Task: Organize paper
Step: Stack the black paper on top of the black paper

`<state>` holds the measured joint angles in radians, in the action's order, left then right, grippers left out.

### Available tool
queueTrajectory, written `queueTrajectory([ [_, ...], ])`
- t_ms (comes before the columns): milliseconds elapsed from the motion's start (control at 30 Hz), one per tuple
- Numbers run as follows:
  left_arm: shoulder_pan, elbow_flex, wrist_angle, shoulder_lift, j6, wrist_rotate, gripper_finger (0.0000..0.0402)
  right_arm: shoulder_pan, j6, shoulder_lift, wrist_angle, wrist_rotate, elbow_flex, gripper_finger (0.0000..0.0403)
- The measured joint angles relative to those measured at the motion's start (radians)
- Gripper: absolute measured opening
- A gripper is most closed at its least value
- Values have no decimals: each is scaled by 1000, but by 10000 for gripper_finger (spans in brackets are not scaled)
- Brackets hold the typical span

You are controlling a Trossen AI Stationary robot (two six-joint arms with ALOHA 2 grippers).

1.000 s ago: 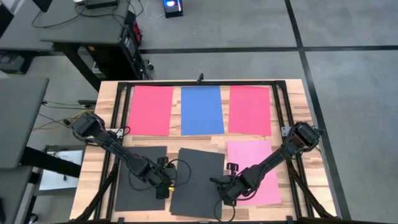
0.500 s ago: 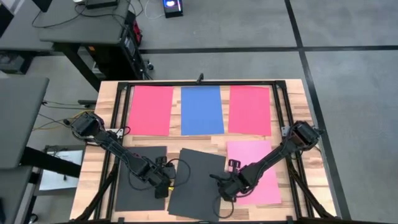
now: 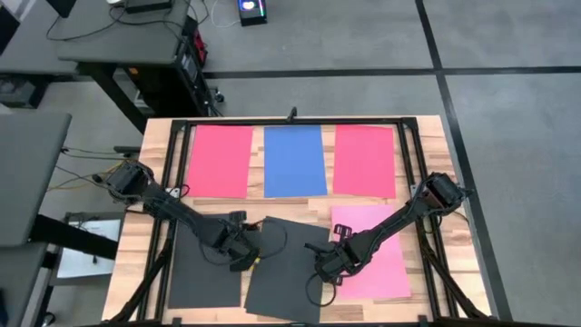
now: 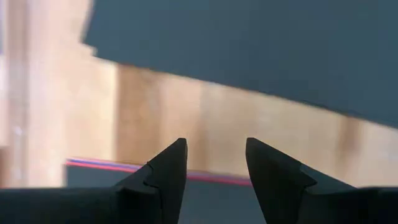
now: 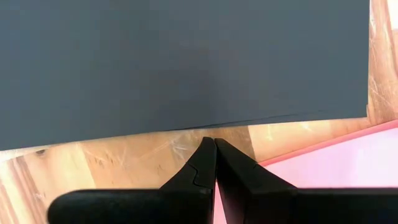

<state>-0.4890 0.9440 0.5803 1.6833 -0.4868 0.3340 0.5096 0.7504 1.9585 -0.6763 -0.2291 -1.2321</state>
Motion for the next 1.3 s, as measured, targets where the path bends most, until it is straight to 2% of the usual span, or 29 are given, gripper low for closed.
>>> queueTrajectory([
  [367, 187, -22, -28, 5, 157, -123, 148, -40, -50, 0, 14, 12, 11, 0],
  [567, 220, -49, -78, 0, 228, -179, 148, -74, -107, 1, 11, 19, 12, 0],
  [1300, 298, -52, -135, 4, 256, -201, 147, -218, -358, 4, 1, -7, 13, 0],
])
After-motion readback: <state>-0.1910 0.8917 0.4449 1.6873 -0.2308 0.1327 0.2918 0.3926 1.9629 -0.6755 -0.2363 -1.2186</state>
